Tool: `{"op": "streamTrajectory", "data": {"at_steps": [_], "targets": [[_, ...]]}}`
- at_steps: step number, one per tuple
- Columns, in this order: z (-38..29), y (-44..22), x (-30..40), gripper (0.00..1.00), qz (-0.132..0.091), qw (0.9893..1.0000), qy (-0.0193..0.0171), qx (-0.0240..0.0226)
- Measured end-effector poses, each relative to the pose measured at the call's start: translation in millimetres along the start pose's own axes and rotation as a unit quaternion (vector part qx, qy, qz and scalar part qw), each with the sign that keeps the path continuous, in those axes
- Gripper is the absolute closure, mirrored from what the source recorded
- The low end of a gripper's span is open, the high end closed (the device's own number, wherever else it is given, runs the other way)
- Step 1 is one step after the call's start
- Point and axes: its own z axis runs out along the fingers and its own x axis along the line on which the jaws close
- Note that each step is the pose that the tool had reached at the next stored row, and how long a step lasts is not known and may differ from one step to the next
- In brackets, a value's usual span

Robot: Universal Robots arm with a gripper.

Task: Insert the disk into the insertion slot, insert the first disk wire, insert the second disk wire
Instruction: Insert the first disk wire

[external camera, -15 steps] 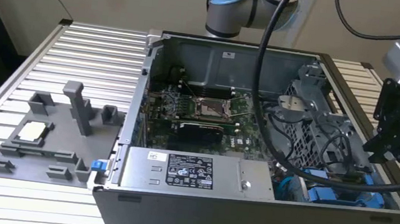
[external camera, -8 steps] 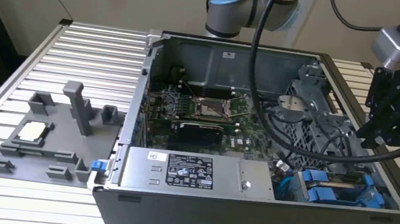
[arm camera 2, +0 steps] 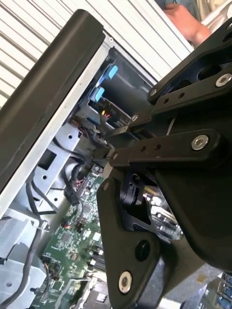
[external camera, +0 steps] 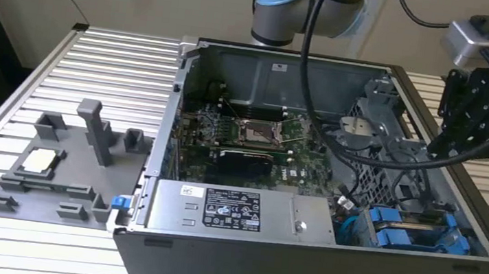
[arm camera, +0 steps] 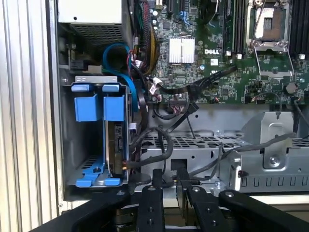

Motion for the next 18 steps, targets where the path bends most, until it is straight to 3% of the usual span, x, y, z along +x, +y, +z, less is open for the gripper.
{"op": "streamTrajectory", "data": {"at_steps": [5,18], "targets": [[0.4,0.0,-6.5,0.73,0.0,1.0,0.0,0.0],[0.4,1.2,-6.8,0.73,0.0,1.0,-0.0001,0.0]]}}
